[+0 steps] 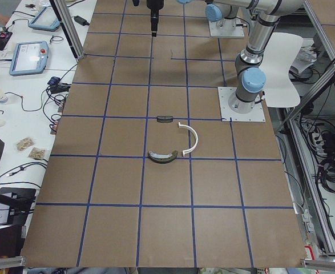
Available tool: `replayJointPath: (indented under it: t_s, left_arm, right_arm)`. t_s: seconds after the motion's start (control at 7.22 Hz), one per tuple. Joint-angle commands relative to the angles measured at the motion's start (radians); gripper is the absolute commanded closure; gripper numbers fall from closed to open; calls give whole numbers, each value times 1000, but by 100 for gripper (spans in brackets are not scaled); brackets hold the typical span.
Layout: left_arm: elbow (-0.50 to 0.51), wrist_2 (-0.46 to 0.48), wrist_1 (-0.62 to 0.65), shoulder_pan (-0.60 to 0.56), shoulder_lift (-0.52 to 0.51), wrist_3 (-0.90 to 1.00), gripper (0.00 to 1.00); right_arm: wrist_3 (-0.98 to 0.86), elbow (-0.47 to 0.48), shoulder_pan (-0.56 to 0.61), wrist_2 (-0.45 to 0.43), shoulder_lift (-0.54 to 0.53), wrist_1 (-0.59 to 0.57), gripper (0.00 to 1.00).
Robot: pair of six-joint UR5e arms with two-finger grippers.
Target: Place bearing gear from tray to pile
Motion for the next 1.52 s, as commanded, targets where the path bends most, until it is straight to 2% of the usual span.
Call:
replayJointPath:
  t_s: [0.0, 0.14, 0.28, 0.42, 0.55, 0.83, 0.97, 1.11, 1.25, 1.38]
  left_arm:
    - [0, 0, 0, 0, 2, 0, 0]
    - [0, 0, 0, 0, 2, 0, 0]
    - [0, 0, 0, 0, 3, 0, 0]
    - [-2, 0, 0, 0, 5, 0, 0]
    - [-2, 0, 0, 0, 3, 0, 0]
    - [-2, 0, 0, 0, 3, 0, 0]
    - [-2, 0, 0, 0, 3, 0, 0]
    - [-2, 0, 0, 0, 3, 0, 0]
    - [-2, 0, 0, 0, 5, 0, 0]
    - [-2, 0, 0, 0, 5, 0, 0]
  right_arm:
    - [-37, 82, -42, -21, 9, -83, 0]
    - [-46, 155, -64, -24, 0, -174, 0]
    - [-49, 194, -78, -20, -7, -191, 0]
    - [-49, 200, -78, -19, -7, -193, 3]
    - [-49, 202, -79, -19, -8, -196, 10]
    - [-48, 191, -80, -19, -2, -216, 14]
    - [-48, 193, -80, -19, -2, -216, 42]
    - [-48, 193, -80, -19, -5, -216, 62]
    - [-48, 190, -80, -19, -4, -216, 64]
    - [-48, 190, -80, -19, -4, -217, 70]
